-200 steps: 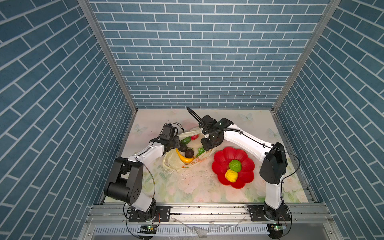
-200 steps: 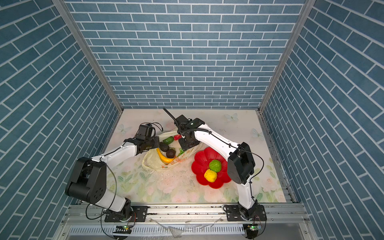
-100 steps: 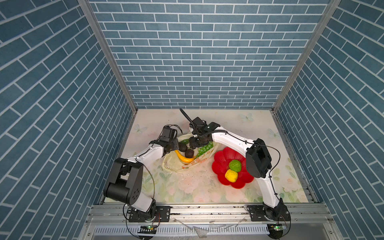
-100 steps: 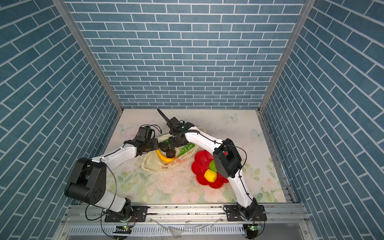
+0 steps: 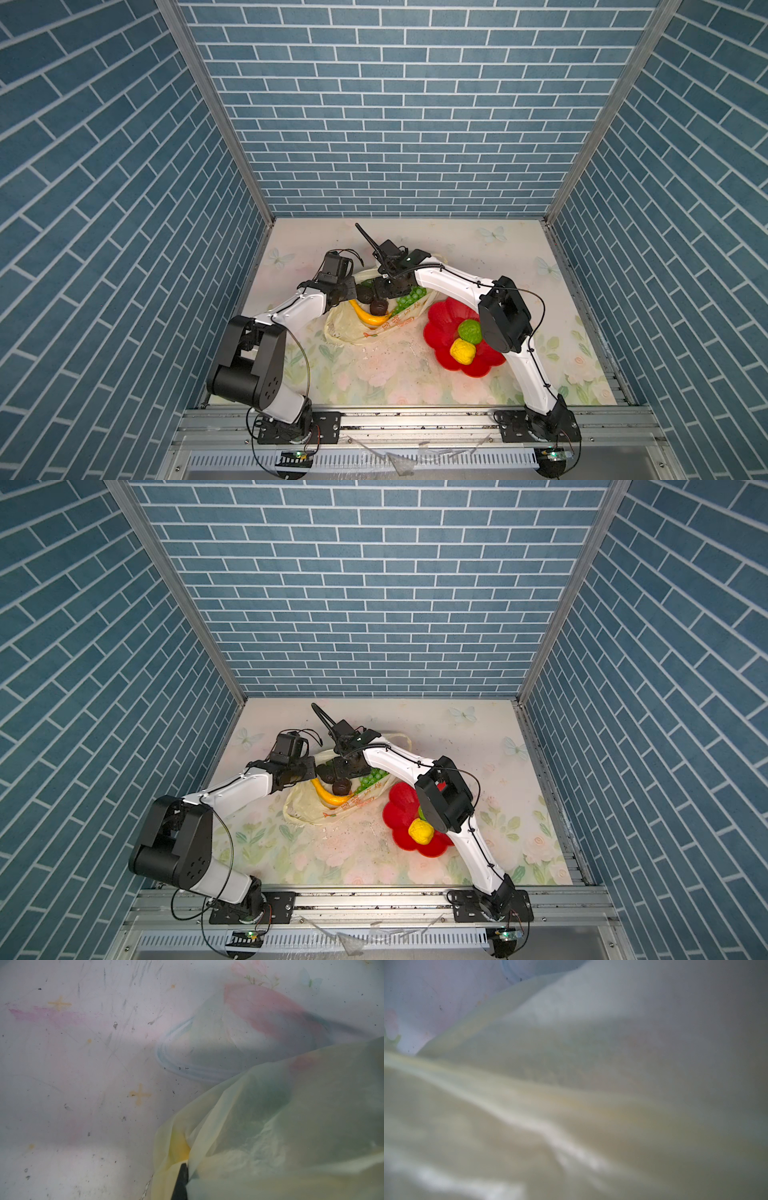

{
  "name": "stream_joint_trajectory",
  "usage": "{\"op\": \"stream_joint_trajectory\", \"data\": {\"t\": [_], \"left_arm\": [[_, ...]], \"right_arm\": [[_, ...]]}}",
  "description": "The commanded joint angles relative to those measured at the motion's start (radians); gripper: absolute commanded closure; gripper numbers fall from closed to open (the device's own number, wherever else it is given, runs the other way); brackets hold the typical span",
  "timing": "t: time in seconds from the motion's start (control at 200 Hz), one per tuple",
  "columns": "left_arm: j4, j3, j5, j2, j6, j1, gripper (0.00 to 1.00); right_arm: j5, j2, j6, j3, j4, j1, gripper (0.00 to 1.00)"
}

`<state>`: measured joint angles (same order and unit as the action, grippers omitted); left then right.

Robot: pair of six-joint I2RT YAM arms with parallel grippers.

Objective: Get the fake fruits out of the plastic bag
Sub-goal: 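Reach the right gripper into the bag toward the dark purple leafy fruit, then grasp the dark purple fruit with green leaves in the right gripper and lift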

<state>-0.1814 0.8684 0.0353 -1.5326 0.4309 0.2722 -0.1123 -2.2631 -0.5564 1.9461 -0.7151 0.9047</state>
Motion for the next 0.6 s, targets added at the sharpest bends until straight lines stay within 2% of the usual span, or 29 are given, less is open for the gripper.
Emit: {"op": "stream_joint_trajectory", "data": {"t": [0.0,0.595], "left_arm": [[0.003,-0.017,-0.002,0.009,-0.001,-0.01,1.0],[0.002,-0.021,0.003,0.012,-0.002,-0.01,1.0]], "right_arm": [[-0.022,-0.022,-0.065,-0.008,0.022,0.004,0.35],[-0.063,-0.062,-0.117,-0.042,0.033,0.02,0.33]]}}
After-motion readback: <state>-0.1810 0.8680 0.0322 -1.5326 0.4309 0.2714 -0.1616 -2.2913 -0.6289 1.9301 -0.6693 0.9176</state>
